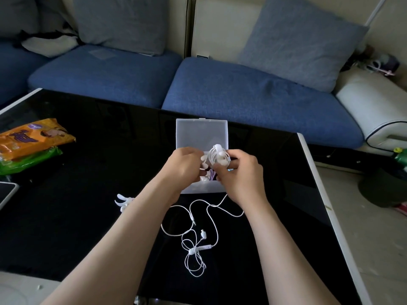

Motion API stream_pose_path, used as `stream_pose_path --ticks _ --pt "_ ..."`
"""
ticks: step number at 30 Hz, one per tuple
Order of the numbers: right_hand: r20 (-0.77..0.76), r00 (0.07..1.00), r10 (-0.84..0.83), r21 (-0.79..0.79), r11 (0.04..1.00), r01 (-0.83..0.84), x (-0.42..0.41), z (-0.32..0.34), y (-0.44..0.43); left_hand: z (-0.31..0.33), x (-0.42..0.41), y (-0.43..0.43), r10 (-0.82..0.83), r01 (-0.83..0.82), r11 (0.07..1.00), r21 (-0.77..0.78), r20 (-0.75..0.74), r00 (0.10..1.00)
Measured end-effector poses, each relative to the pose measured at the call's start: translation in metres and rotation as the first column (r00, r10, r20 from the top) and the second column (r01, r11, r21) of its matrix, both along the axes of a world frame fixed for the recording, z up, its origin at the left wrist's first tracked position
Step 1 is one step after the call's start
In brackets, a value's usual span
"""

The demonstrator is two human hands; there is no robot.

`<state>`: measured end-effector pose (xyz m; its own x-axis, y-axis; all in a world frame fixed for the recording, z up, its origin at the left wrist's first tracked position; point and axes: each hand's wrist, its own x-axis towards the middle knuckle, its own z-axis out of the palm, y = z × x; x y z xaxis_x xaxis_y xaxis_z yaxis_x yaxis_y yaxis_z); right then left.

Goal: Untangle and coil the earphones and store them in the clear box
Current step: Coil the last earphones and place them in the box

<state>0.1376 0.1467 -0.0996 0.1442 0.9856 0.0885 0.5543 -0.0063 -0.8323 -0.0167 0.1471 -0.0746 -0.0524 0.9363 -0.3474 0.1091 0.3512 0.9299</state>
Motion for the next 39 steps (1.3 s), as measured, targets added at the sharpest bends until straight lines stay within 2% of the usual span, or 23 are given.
stream_pose_path --ticks 3,7,12,15,17,19,22,26,29,32,35,39 --pt "0.097 0.995 -0.022 0.019 1.000 0.021 -0.003 -0.008 0.004 -0.010 -0.005 0.001 -0.059 0.068 0.997 0.032 -0.227 0.972" --pt "0.260 0.965 -0.027 -0.004 1.000 0.029 -0.011 -0.016 0.007 -0.014 -0.011 -0.004 -0.090 0.149 0.987 0.068 -0.534 0.841" --pt "0.381 0.924 -0.038 -0.032 0.998 0.055 -0.011 -0.024 0.010 -0.015 -0.021 -0.011 -0.117 0.208 0.976 0.069 -0.640 0.759" --pt "0.607 0.791 -0.078 0.005 0.996 0.093 -0.020 -0.026 0.011 -0.016 -0.026 -0.014 -0.148 0.234 0.972 0.037 -0.674 0.724" --pt "0.670 0.739 -0.065 -0.060 0.988 0.141 -0.025 -0.025 0.012 -0.017 -0.030 -0.015 -0.140 0.236 0.971 0.041 -0.703 0.697" --pt "0.653 0.758 -0.013 -0.155 0.976 0.150 -0.025 -0.023 0.012 -0.017 -0.034 -0.016 -0.134 0.242 0.969 0.045 -0.727 0.674" --pt "0.589 0.808 0.023 -0.147 0.986 0.079 -0.025 -0.010 0.007 -0.013 -0.035 -0.020 -0.183 0.290 0.957 0.014 -0.746 0.640" --pt "0.363 0.925 0.113 -0.154 0.986 -0.061 -0.028 0.010 -0.008 -0.011 -0.033 -0.029 -0.399 0.425 0.890 -0.165 -0.735 0.549" --pt "0.439 0.850 0.293 -0.330 0.932 -0.151 -0.026 0.008 -0.026 -0.015 -0.031 -0.040 -0.561 0.523 0.788 -0.324 -0.728 0.394" --pt "0.512 0.768 0.386 -0.470 0.874 -0.126 -0.019 -0.012 -0.040 -0.025 -0.030 -0.046 -0.645 0.557 0.701 -0.445 -0.730 0.229" --pt "0.509 0.766 0.392 -0.514 0.852 -0.095 -0.009 -0.038 -0.049 -0.034 -0.031 -0.049 -0.673 0.556 0.666 -0.497 -0.721 0.162" --pt "0.492 0.768 0.410 -0.502 0.854 -0.134 -0.002 -0.052 -0.056 -0.042 -0.030 -0.052 -0.678 0.539 0.660 -0.524 -0.724 0.125"
